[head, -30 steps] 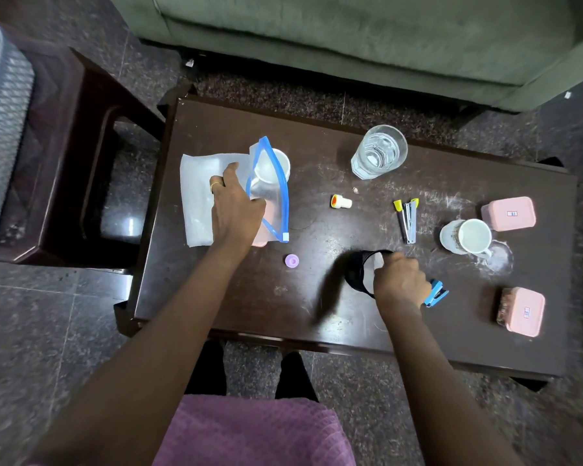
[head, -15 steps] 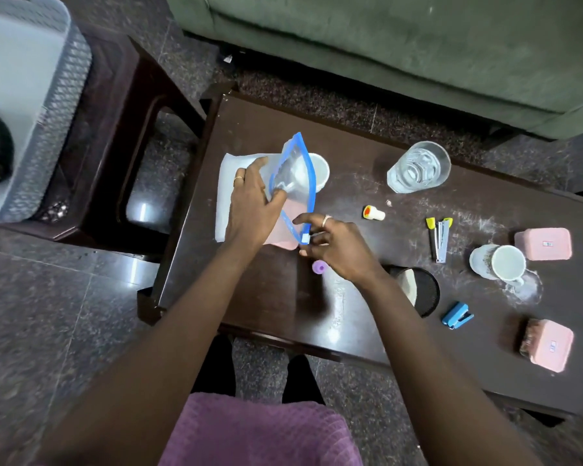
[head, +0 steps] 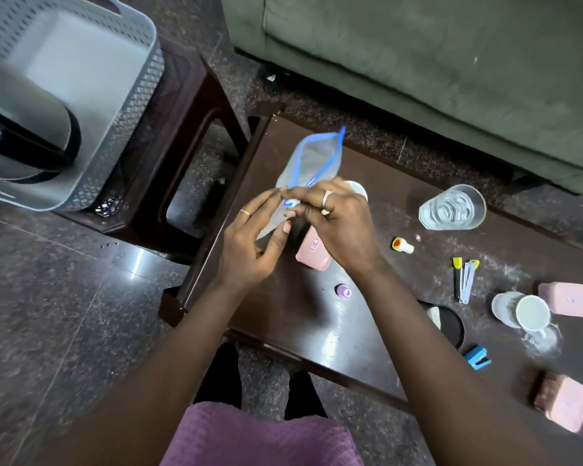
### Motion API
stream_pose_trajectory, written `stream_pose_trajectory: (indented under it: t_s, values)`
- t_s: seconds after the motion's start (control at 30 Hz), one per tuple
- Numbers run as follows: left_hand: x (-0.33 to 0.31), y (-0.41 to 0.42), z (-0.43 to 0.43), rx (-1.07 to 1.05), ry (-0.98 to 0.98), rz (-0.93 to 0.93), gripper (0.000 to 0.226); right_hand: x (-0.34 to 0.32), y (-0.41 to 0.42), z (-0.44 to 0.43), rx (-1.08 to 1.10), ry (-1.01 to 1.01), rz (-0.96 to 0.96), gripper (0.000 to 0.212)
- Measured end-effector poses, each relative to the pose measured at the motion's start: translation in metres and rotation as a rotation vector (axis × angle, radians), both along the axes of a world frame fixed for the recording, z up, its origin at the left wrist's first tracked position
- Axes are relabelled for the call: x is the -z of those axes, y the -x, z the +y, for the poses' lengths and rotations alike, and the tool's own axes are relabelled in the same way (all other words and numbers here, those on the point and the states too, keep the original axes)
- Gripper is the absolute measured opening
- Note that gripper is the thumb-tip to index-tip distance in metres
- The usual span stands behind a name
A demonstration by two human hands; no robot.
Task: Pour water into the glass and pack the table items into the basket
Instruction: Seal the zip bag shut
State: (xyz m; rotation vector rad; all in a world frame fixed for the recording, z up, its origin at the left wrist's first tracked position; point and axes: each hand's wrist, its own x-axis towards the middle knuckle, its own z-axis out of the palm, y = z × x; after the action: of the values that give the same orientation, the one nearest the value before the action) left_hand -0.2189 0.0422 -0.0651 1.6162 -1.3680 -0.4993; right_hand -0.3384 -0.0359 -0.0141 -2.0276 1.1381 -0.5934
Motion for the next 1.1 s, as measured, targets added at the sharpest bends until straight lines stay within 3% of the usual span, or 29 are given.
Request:
stream_pose_trajectory:
  t_s: [0.13, 0.3, 0.5, 0.67, 0.93, 1.1]
  values:
    - [-0.005, -0.017, -0.009, -0.181, 0.163, 0.093, 0.032, -0.016, -0.032, -0.009, 0.013, 0.152, -0.085, 0.016]
    - [-0.021, -0.029, -0.024, -0.335, 0.136, 0.458, 0.027, -0.029, -0.049, -0.021, -0.094, 0.052, -0.127, 0.021]
    - [-0.025, -0.040, -0.023, -0.364, 0.111, 0.472, 0.017, -0.035, -0.060, -0.016, 0.014, -0.161, -0.200, 0.016]
    - [-0.027, -0.038, -0.017, -0.342, 0.137, 0.559, 0.022, -0.033, -0.063, -0.011, 0.067, -0.255, -0.214, 0.016]
    - [-0.025, -0.035, -0.019, -0.380, 0.131, 0.566, 0.011, -0.027, -0.059, -0.009, 0.075, -0.196, -0.173, 0.016]
    - [-0.025, -0.030, -0.021, -0.413, 0.072, 0.474, 0.018, -0.026, -0.060, -0.006, 0.065, -0.133, -0.112, 0.014]
